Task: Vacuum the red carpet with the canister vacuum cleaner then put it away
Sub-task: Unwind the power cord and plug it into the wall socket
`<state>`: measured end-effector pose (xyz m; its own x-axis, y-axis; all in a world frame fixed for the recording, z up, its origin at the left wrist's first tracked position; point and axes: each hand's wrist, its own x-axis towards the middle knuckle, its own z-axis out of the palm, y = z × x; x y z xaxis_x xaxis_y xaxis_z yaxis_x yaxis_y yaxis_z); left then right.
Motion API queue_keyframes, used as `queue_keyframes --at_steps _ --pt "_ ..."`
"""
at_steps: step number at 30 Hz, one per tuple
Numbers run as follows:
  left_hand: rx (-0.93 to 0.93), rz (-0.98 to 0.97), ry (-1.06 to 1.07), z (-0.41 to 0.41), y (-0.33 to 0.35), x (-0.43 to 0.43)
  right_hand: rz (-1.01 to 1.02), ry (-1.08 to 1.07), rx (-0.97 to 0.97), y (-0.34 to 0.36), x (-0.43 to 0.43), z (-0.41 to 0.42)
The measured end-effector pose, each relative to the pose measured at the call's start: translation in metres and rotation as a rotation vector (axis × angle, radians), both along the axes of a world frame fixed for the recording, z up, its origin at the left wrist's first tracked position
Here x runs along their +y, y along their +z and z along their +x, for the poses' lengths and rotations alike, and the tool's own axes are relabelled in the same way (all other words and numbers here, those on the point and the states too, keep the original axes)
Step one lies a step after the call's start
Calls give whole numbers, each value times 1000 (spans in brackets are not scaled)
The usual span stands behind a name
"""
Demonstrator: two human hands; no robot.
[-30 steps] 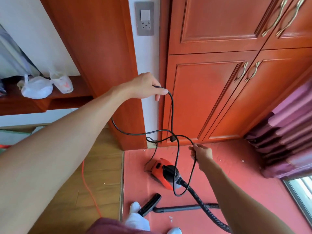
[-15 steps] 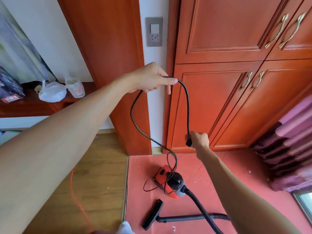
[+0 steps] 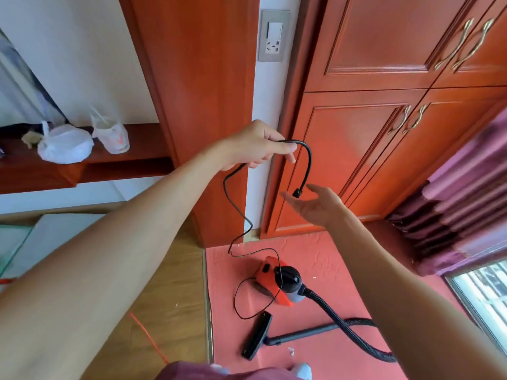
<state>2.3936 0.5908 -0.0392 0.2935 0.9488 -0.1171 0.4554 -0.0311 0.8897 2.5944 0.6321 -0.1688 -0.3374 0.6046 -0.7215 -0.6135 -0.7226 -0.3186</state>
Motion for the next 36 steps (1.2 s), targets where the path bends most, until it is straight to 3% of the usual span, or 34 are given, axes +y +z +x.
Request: queue_keyframes --at_steps 3,9,23,32,36 --pt "-1 -66 -81 -31 -10 -10 -4 -232 158 -3 6 -14" --pt "61 -135 47 -86 -50 -27 147 -430 -25 11 27 -28" --pt "80 -182 262 -116 -80 -10 425 -93 112 54 72 -135" --pt "107 -207 192 -109 -87 66 505 -91 120 65 135 -145" --pt "72 -220 165 -99 -76 116 560 -52 38 71 173 -138"
